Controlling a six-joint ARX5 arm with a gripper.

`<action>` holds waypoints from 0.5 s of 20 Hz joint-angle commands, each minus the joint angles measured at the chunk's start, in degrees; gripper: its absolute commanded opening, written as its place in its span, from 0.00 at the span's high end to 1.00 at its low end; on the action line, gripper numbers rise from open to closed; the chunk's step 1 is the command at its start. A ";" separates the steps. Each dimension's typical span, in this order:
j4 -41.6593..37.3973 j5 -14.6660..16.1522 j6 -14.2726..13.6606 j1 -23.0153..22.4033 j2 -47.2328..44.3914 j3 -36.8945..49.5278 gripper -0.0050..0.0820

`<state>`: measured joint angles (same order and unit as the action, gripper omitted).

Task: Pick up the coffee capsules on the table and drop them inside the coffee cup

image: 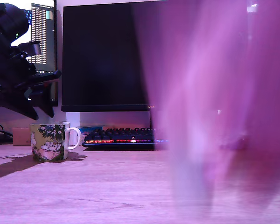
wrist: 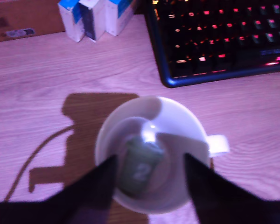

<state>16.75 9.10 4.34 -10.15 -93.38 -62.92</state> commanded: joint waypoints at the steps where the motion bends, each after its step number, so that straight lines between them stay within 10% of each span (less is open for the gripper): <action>1: -0.13 1.31 0.20 -0.35 -0.68 -1.46 0.26; 5: 0.61 4.28 0.39 -0.37 -0.52 -2.73 0.32; 10: 3.50 7.23 0.39 -0.37 0.87 -2.73 0.86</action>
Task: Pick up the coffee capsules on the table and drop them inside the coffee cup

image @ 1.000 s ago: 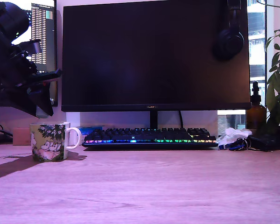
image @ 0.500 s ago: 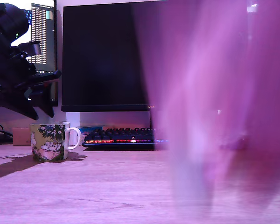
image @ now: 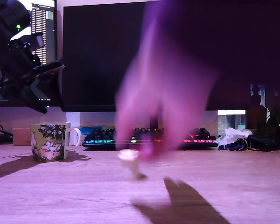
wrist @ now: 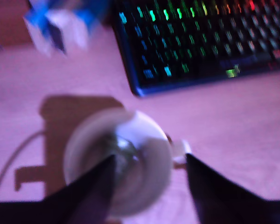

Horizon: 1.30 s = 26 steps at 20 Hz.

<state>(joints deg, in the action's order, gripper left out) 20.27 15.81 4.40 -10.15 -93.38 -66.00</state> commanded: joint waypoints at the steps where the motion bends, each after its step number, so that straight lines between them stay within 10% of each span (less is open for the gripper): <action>1: 0.66 1.07 0.33 -0.37 1.22 0.35 0.89; 7: 0.55 3.98 -2.12 -0.37 1.70 2.97 0.90; 16: -16.28 16.48 -5.51 0.11 13.97 20.41 0.94; 26: -16.04 18.21 -5.97 0.74 22.47 22.99 0.94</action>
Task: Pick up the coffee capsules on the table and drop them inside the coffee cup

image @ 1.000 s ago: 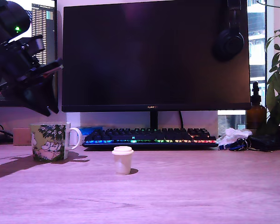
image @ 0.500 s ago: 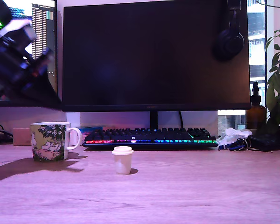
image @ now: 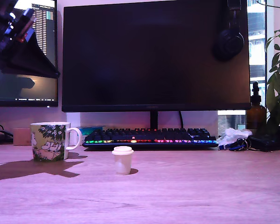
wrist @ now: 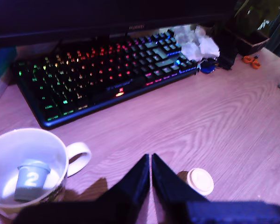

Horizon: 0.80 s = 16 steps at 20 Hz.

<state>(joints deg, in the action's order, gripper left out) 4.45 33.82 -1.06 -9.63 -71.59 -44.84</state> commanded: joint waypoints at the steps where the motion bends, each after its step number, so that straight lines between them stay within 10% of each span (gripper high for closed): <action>1: -0.70 0.02 -0.48 0.28 0.98 2.34 0.94; 16: -31.65 9.29 -0.72 -2.40 2.36 25.68 0.96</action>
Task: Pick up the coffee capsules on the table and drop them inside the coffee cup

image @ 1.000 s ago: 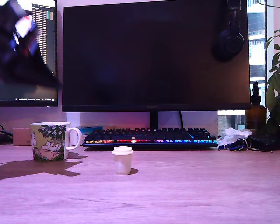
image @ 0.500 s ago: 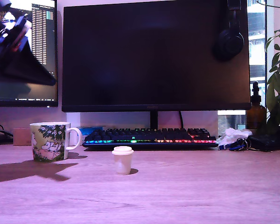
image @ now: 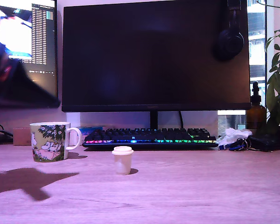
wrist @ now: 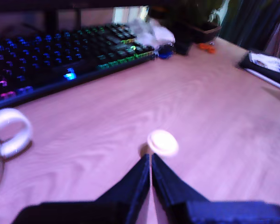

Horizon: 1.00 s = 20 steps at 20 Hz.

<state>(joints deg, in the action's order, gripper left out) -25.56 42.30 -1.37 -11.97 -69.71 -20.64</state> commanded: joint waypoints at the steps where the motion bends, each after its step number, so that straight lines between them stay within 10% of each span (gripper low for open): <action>1: -2.56 1.27 -0.63 -0.11 0.48 2.60 0.96; 6: -6.54 0.46 -2.16 -1.84 0.46 6.99 0.96; 16: -12.41 -14.23 -4.20 -12.28 0.33 10.99 0.96; 20: -13.31 -15.39 -4.74 -13.84 0.33 10.99 0.96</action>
<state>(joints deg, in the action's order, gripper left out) -38.22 26.96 -5.58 -25.85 -69.56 -10.70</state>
